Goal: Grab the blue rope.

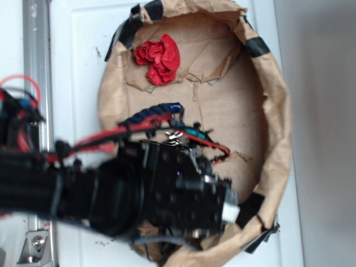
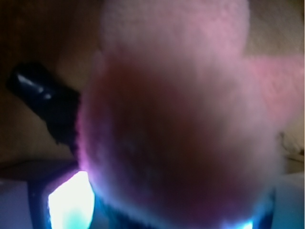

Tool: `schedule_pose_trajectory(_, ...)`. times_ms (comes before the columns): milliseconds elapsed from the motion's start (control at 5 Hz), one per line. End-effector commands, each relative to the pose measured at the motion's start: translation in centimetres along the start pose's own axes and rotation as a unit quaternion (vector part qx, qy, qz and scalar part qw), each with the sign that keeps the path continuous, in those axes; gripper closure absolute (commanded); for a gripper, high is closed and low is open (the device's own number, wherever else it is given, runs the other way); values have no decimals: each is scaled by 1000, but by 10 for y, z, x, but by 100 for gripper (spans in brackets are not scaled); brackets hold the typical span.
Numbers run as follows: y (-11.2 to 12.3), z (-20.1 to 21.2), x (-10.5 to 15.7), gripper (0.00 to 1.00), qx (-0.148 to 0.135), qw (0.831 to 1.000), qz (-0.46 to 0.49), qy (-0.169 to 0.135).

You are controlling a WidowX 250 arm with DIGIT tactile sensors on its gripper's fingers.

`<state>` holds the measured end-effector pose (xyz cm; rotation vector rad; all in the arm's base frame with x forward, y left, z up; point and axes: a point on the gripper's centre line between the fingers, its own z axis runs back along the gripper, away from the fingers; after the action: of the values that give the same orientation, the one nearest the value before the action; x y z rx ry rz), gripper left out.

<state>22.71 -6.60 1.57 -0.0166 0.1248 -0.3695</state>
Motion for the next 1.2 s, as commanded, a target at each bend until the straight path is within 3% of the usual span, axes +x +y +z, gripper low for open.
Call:
schedule_pose_trajectory(0, 78, 41, -12, 0, -1, 994, 96, -52)
schedule_pose_trajectory(200, 88, 40, -17, 0, -3, 993, 105, -55)
schedule_pose_trajectory(400, 69, 43, -11, 0, -7, 995, 74, -63)
schedule_pose_trajectory(600, 42, 55, -13, 0, -15, 994, 21, -111)
schedule_pose_trajectory(800, 31, 68, -19, 0, -7, 989, -8, -148)
schedule_pose_trajectory(1000, 33, 61, -9, 0, 14, 987, -62, -148)
